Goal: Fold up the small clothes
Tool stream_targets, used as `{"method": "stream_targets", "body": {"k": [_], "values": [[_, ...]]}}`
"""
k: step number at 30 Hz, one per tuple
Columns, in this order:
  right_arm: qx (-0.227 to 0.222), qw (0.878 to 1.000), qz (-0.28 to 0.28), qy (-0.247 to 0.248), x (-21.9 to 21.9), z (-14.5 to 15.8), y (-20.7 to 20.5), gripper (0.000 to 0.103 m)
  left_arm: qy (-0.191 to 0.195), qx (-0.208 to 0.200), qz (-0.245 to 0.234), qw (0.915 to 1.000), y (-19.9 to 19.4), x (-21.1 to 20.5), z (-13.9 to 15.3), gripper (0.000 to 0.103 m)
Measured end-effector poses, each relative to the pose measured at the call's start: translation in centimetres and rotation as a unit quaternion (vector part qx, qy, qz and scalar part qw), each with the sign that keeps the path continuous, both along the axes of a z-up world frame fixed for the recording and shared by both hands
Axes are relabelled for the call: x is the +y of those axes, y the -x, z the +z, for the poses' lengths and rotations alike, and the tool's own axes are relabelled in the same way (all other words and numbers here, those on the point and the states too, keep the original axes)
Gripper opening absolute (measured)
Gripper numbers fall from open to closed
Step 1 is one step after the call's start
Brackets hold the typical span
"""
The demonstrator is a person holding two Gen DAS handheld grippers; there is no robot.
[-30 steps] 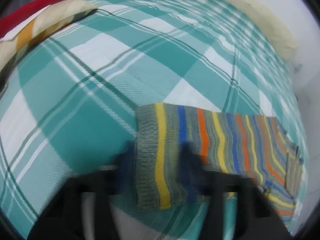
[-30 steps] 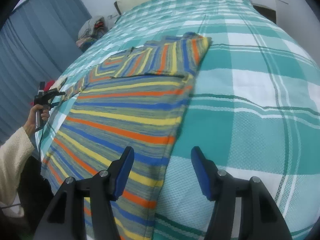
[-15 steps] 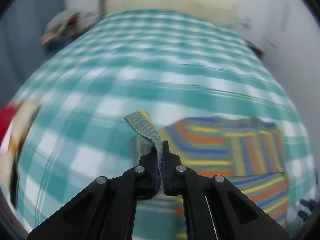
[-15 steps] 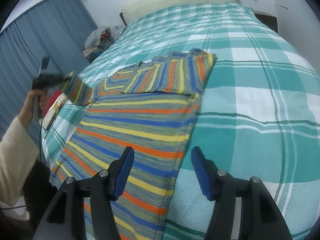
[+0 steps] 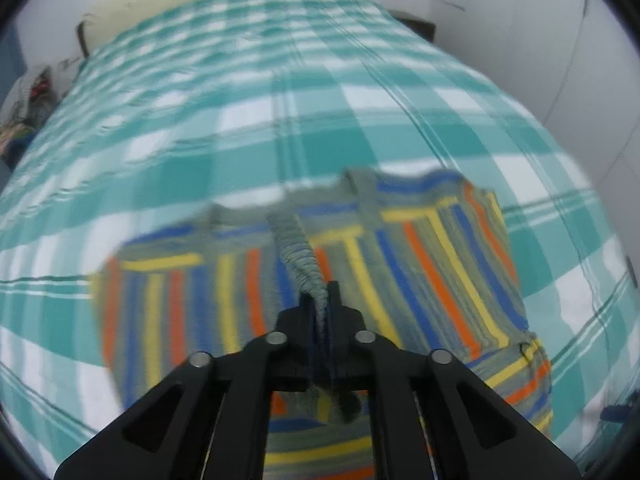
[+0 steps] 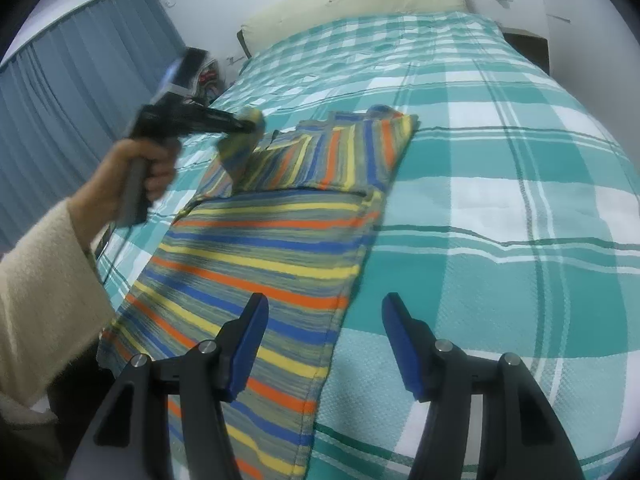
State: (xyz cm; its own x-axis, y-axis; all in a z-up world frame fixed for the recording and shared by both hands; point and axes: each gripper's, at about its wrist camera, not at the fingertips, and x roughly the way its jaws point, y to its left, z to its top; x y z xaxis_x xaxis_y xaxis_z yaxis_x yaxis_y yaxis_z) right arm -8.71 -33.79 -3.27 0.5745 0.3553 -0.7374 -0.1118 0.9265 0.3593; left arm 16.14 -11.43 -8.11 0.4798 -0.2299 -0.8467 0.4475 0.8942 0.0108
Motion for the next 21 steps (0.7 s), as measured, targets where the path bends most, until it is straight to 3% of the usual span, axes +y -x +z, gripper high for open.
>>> {"method": "stream_targets", "body": {"k": [2, 5, 9, 12, 14, 17, 21], "values": [[0.003, 1.000, -0.003, -0.002, -0.2, -0.1, -0.1, 0.059, -0.016, 0.013, -0.006, 0.9998, 0.4, -0.7, -1.0, 0.063], [0.001, 1.000, -0.004, -0.005, -0.3, 0.1, 0.0, 0.059, -0.002, -0.022, -0.006, 0.9997, 1.6, 0.5, -0.1, 0.083], [0.000, 1.000, -0.001, -0.010, -0.3, 0.2, 0.0, 0.059, 0.017, -0.028, 0.026, 0.9991, 1.3, 5.2, 1.4, 0.084], [0.001, 1.000, 0.005, -0.011, 0.0, 0.2, 0.0, 0.059, 0.007, -0.024, 0.072, 0.9971, 1.2, 9.9, 1.0, 0.085], [0.000, 1.000, 0.007, -0.008, 0.2, 0.2, 0.0, 0.059, 0.008, -0.006, 0.104, 0.9945, 1.1, 13.1, 0.2, 0.085], [-0.001, 1.000, 0.005, -0.004, 0.3, 0.1, 0.1, 0.059, 0.052, 0.049, 0.137, 0.9881, 1.5, 18.2, -1.4, 0.083], [0.006, 1.000, -0.004, -0.003, 0.1, -0.3, -0.2, 0.059, 0.083, 0.079, 0.138, 0.9838, 2.3, 20.9, -2.7, 0.083]]}}
